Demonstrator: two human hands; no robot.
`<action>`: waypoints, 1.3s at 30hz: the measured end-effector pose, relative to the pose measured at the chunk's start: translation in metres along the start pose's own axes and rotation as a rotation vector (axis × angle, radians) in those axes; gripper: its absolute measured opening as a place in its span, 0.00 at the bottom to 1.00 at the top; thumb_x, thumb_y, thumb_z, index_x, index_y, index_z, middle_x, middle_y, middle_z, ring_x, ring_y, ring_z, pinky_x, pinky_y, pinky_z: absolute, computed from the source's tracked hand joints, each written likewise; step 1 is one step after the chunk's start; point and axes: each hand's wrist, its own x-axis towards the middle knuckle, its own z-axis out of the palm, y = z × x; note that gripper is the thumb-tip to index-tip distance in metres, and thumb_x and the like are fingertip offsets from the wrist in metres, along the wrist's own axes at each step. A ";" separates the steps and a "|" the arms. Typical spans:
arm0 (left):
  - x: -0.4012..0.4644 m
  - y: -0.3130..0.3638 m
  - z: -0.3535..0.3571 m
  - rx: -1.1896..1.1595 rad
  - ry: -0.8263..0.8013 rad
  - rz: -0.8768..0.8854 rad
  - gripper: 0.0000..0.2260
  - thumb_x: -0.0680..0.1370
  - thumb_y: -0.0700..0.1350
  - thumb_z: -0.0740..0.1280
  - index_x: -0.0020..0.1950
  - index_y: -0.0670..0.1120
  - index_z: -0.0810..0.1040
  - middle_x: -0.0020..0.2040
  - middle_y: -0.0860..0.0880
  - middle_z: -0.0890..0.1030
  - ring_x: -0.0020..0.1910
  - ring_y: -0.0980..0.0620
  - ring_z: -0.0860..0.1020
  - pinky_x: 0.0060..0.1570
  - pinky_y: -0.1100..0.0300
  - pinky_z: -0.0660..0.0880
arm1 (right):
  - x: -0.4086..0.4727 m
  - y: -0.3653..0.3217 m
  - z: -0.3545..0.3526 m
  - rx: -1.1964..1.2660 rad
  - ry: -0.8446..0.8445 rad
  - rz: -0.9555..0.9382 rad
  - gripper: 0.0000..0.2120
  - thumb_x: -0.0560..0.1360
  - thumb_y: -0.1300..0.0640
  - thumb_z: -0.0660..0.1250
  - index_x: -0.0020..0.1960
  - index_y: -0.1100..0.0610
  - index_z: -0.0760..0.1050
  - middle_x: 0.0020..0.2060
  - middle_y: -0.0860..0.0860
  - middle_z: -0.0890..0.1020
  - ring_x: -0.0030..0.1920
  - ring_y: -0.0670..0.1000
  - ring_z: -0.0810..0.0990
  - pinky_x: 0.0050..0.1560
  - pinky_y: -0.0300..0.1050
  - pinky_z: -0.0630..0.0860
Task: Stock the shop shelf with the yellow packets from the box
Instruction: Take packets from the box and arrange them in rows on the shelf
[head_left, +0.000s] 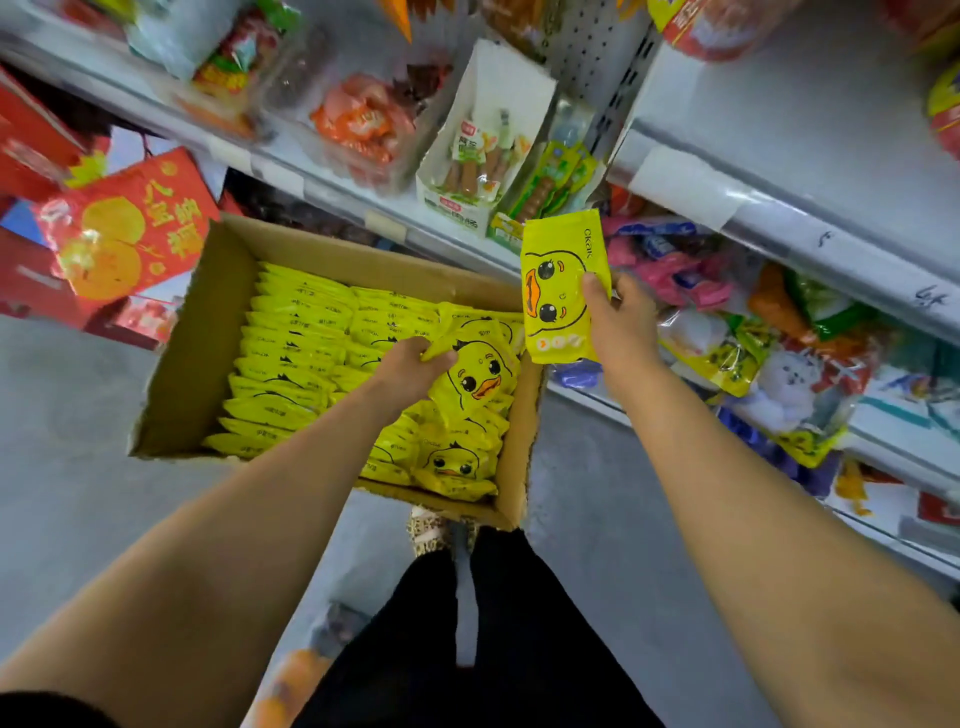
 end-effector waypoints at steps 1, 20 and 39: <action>-0.008 0.003 -0.002 -0.055 -0.016 0.000 0.29 0.78 0.52 0.68 0.75 0.42 0.64 0.73 0.42 0.67 0.63 0.45 0.71 0.46 0.54 0.75 | -0.006 -0.009 -0.004 0.010 0.011 -0.011 0.05 0.80 0.52 0.65 0.48 0.51 0.77 0.41 0.48 0.81 0.42 0.48 0.79 0.47 0.46 0.77; -0.150 0.141 0.017 0.253 -0.484 0.115 0.18 0.76 0.41 0.71 0.64 0.51 0.74 0.52 0.54 0.80 0.39 0.61 0.81 0.29 0.64 0.75 | -0.082 -0.149 -0.155 0.601 -0.125 -0.042 0.12 0.75 0.57 0.72 0.57 0.60 0.79 0.41 0.53 0.87 0.38 0.52 0.86 0.38 0.49 0.82; -0.277 0.334 0.275 0.456 -0.532 0.538 0.23 0.73 0.33 0.72 0.63 0.48 0.70 0.59 0.52 0.78 0.48 0.55 0.82 0.50 0.56 0.80 | -0.066 -0.151 -0.498 0.711 -0.010 -0.311 0.18 0.73 0.63 0.72 0.62 0.64 0.77 0.50 0.58 0.86 0.46 0.55 0.86 0.44 0.53 0.83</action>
